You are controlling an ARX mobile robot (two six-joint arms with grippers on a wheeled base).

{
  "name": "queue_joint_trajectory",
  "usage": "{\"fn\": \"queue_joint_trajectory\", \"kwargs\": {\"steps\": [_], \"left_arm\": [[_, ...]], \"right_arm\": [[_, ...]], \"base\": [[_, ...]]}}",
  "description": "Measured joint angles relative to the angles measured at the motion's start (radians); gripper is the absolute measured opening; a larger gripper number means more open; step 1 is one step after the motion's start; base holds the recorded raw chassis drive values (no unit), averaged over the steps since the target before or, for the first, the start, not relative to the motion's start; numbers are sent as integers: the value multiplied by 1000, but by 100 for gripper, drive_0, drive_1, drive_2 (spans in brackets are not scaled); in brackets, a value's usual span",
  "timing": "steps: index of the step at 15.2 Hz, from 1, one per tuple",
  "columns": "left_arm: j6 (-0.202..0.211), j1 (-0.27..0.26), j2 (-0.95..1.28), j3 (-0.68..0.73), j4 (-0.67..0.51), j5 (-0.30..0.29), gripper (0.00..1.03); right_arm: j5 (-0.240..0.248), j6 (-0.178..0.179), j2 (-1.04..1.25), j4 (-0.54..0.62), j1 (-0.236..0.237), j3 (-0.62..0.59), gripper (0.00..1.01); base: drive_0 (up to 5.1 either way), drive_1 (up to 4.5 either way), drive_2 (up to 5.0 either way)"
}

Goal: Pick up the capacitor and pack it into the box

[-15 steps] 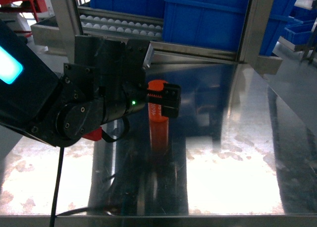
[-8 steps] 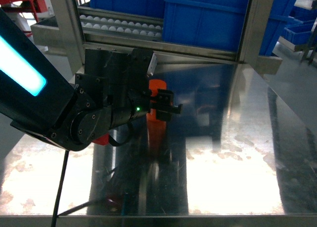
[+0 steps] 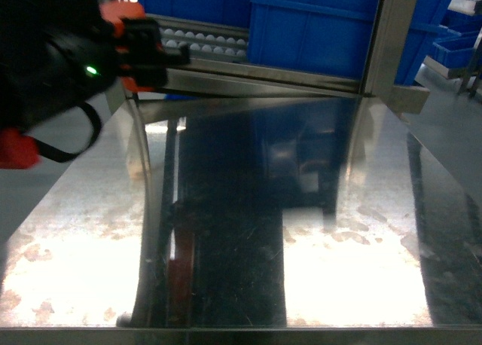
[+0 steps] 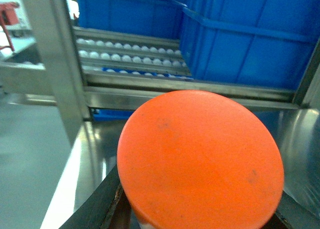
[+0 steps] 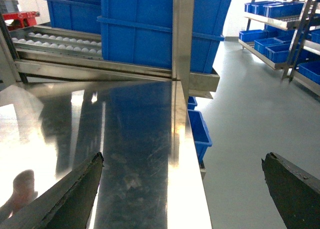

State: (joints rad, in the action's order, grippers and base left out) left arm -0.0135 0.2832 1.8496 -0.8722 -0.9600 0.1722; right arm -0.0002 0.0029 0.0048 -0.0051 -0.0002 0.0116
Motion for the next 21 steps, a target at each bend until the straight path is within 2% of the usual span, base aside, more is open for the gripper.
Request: {"fn": "queue_joint_trajectory", "kwargs": {"steps": [2, 5, 6, 10, 11, 12, 13, 15, 21], "left_arm": [[18, -10, -116, 87, -2, 29, 46], [23, -35, -454, 303, 89, 118, 46], [32, -44, -584, 344, 90, 130, 46], [47, -47, -592, 338, 93, 133, 46], [47, -43, -592, 340, 98, 129, 46], [39, -59, -631, 330, 220, 79, 46], [35, -76, -679, 355, 282, 42, 46], [21, -115, -769, 469, 279, 1, 46], [20, -191, -964, 678, 274, -77, 46]], "right_arm": [[0, 0, 0, 0, 0, 0, 98], [0, 0, 0, 0, 0, 0, 98], [0, 0, 0, 0, 0, 0, 98], [0, 0, 0, 0, 0, 0, 98], [0, 0, 0, 0, 0, 0, 98], [0, 0, 0, 0, 0, 0, 98], [0, 0, 0, 0, 0, 0, 98], [0, 0, 0, 0, 0, 0, 98], [0, 0, 0, 0, 0, 0, 98]], "base": [[0, 0, 0], [0, 0, 0], [0, 0, 0], [0, 0, 0], [0, 0, 0], [0, 0, 0], [0, 0, 0], [0, 0, 0], [0, 0, 0]]}}
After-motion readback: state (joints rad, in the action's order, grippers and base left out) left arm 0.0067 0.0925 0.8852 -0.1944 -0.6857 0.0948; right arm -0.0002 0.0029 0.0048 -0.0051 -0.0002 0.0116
